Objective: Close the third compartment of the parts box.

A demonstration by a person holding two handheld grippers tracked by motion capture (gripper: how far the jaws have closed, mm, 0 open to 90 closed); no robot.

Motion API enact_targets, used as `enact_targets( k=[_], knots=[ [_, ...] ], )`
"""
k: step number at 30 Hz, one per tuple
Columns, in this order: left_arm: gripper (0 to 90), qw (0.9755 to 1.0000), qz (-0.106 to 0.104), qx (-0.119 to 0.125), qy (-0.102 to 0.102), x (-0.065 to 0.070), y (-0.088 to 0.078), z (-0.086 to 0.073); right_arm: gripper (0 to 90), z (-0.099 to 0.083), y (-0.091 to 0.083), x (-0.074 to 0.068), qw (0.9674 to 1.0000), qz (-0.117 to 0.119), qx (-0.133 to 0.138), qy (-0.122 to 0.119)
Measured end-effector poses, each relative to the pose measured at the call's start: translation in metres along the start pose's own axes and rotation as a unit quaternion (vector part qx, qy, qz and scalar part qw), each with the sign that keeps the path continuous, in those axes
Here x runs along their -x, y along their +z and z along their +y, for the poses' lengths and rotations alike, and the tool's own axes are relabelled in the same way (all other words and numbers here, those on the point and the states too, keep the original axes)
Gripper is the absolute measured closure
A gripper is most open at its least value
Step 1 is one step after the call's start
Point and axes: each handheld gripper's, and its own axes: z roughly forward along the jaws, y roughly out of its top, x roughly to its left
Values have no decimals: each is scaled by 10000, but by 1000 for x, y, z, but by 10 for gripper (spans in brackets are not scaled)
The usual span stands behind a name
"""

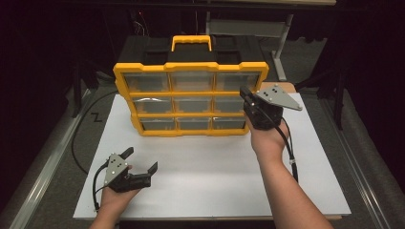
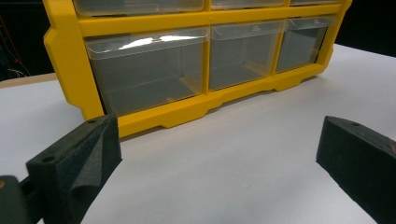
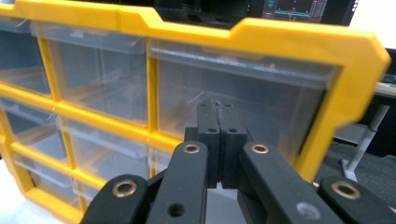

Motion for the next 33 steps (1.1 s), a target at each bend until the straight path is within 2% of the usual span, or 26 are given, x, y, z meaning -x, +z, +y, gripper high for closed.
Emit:
enact_targets(
  k=[7,16,21,33],
  knots=[
    [8,10000,5,-25,5,0,1,0,900,-16,-14,6,10000,74,-46,-1],
    [9,10000,22,-52,10,0,2,-1,900,-47,-26,17,9997,159,-188,82],
    [8,10000,21,-72,8,1,2,-1,900,-70,-29,22,9991,161,-383,55],
    [8,10000,24,-90,-15,0,2,-2,900,-123,-35,30,9964,153,-821,166]
  ],
)
